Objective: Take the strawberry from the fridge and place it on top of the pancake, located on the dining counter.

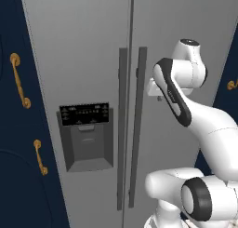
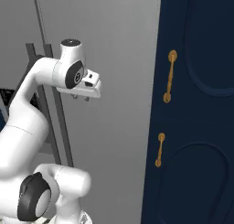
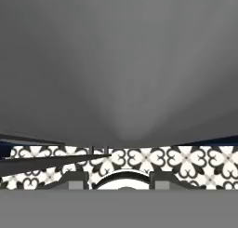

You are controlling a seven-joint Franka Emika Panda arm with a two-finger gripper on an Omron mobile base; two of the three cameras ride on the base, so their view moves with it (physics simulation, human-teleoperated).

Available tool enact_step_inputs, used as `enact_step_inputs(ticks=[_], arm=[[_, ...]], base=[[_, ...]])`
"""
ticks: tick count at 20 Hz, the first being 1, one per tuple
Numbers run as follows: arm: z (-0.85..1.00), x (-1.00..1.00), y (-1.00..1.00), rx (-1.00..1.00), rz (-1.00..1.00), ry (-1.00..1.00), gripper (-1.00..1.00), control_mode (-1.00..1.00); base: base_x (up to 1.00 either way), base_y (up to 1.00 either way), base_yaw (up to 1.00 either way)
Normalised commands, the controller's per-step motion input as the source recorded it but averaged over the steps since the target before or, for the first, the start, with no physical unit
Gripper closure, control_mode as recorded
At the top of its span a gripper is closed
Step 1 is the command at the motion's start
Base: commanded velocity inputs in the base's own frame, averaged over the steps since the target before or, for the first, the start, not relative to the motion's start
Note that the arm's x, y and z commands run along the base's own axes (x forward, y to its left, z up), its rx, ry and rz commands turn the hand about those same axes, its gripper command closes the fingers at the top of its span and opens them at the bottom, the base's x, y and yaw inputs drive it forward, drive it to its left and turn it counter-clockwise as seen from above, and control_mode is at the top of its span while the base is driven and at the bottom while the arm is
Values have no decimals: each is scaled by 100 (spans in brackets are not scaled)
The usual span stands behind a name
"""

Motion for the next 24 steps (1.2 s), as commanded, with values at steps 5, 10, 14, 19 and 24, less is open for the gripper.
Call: enact_step_inputs(ticks=[5,10,14,19,24], arm=[[0,-1,0,0,0,0,-100,100],[0,0,0,0,0,0,-100,100],[0,0,0,0,0,0,-100,100],[0,0,0,0,0,0,-100,100],[0,0,0,0,0,0,-100,100]], base=[[-38,0,0],[-71,14,0],[-26,51,0],[-2,56,0],[0,12,0]])
